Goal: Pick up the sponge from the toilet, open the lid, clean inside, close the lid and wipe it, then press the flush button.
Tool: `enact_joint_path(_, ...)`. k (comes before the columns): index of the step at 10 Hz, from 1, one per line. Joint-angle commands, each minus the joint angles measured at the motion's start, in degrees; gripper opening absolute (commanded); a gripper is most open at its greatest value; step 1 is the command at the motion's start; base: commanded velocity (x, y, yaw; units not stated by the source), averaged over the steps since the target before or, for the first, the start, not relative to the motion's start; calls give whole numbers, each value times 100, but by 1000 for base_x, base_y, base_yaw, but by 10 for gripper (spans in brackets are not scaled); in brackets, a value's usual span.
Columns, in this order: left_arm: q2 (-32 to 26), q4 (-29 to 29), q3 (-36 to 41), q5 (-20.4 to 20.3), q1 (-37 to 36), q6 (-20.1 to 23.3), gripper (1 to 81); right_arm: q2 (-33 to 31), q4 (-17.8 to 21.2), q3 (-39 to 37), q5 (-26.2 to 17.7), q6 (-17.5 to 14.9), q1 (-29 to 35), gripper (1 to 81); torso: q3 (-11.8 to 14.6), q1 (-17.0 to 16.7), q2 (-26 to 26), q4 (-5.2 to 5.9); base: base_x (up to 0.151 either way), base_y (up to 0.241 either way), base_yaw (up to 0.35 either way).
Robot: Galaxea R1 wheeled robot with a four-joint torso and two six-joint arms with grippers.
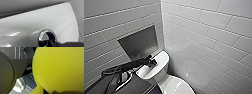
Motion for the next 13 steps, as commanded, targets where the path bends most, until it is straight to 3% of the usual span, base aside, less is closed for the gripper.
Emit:
enact_joint_path(1,-660,-37,1452,860,-1623,10,10,-46,34,71,-444,-11,-69,10,0,0,0,0,0,0,0)
enact_joint_path(4,-1733,209,3591,895,-1667,10,10,-46,25,71,-444,-11,-51,10,-2,2,0,0,0,0,0)
enact_joint_path(7,-3024,656,5507,1009,-1212,10,10,-28,25,88,-444,-11,-16,10,-2,2,0,0,0,0,0)
enact_joint_path(10,-4270,1349,6953,930,-19,45,10,-46,34,54,-444,-11,-7,10,-2,2,0,0,0,0,0)
enact_joint_path(13,-5056,2273,7619,114,1697,71,10,-37,8,19,-452,-12,2,10,-2,2,0,0,0,0,0)
